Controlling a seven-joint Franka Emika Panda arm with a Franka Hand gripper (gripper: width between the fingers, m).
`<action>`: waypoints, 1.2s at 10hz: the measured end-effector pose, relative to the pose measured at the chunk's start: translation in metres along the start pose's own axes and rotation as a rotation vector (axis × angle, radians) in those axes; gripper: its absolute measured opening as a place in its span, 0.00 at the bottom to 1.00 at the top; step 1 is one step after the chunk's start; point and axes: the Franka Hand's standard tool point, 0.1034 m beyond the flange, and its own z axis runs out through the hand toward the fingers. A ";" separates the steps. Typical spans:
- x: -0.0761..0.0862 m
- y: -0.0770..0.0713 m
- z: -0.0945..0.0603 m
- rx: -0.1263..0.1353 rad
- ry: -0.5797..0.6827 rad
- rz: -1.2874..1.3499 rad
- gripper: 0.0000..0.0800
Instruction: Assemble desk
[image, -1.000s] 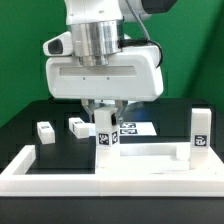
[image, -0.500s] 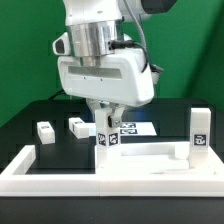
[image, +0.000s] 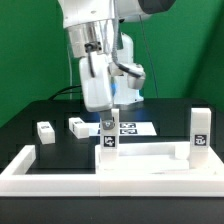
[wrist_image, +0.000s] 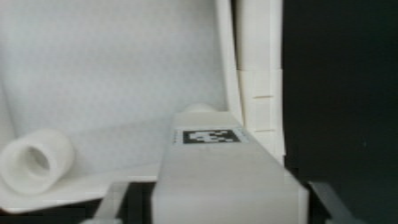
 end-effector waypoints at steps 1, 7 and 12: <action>-0.002 0.001 0.000 0.001 -0.001 0.031 0.36; -0.004 0.004 -0.001 -0.031 -0.009 -0.569 0.80; -0.001 0.003 -0.001 -0.050 0.012 -1.002 0.81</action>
Offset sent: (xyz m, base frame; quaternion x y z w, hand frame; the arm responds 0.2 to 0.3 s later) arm 0.0000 0.0000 0.0000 0.0000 0.0000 -0.0650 0.9979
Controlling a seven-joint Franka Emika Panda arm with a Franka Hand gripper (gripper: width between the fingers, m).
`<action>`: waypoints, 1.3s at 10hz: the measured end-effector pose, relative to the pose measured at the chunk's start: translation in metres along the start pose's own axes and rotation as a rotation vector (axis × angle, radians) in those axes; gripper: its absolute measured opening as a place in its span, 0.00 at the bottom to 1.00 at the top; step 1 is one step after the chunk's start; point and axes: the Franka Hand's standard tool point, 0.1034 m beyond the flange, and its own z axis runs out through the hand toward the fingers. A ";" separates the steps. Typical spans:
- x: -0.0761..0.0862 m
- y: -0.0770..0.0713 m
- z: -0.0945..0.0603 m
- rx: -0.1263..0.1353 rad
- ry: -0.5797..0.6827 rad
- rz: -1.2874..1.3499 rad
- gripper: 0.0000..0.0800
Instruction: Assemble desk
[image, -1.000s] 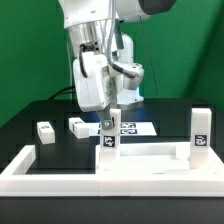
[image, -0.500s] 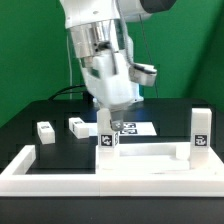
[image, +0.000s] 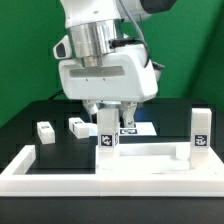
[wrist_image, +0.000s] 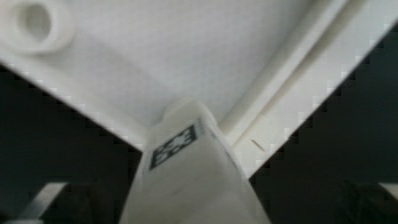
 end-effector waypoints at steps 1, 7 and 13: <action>0.003 -0.001 -0.002 -0.044 0.023 -0.292 0.81; 0.002 -0.002 -0.001 -0.047 0.026 -0.179 0.50; -0.002 -0.003 0.001 -0.047 0.038 0.437 0.37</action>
Offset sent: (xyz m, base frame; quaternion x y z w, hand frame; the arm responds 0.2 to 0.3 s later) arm 0.0000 0.0000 0.0000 0.0000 0.0000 0.0000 1.0000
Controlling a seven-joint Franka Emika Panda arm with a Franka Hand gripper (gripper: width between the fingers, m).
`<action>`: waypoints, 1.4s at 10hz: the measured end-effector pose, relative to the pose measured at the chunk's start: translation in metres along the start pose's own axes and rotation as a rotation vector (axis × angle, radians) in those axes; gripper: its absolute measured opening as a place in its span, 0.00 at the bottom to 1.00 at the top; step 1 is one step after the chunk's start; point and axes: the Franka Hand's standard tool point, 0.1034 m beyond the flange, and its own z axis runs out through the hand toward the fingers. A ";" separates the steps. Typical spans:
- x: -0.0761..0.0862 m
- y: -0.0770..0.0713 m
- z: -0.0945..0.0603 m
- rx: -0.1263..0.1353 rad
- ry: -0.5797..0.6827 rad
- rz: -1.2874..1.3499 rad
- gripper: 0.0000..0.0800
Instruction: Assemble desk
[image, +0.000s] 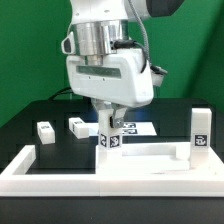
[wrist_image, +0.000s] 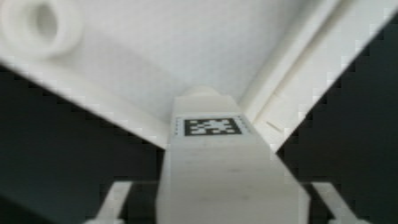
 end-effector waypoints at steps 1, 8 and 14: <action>-0.002 -0.002 0.000 0.017 -0.016 0.186 0.37; -0.003 -0.005 0.002 0.100 -0.088 0.619 0.60; -0.003 -0.003 0.004 0.092 -0.026 -0.108 0.81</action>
Offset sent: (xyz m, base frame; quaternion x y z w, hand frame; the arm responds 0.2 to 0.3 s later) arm 0.0099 0.0023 0.0062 0.1099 -0.0561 0.3319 0.9352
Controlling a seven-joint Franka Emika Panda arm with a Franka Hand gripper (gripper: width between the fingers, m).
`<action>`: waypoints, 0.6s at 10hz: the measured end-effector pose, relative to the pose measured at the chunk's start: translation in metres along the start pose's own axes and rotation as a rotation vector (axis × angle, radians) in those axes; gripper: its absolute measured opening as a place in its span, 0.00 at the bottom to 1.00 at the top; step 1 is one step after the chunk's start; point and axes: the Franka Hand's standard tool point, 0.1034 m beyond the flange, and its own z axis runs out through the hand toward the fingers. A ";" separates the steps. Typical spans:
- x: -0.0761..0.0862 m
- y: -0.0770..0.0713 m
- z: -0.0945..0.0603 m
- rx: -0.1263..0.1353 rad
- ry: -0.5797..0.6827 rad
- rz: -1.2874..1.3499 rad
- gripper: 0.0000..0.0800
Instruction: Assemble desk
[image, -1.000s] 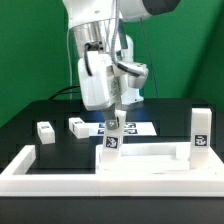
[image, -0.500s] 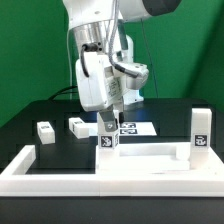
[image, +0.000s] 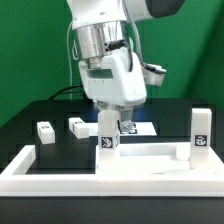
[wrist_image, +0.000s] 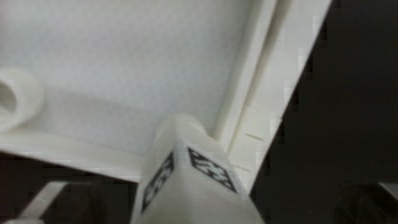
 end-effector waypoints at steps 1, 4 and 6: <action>0.004 0.004 -0.002 -0.033 0.012 -0.229 0.81; 0.004 0.002 -0.003 -0.072 0.011 -0.620 0.81; 0.005 0.002 -0.003 -0.071 0.012 -0.580 0.63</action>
Offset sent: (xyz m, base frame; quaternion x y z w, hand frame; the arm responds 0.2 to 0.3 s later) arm -0.0073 0.0032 0.0002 -0.0296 0.0054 -0.2979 0.9541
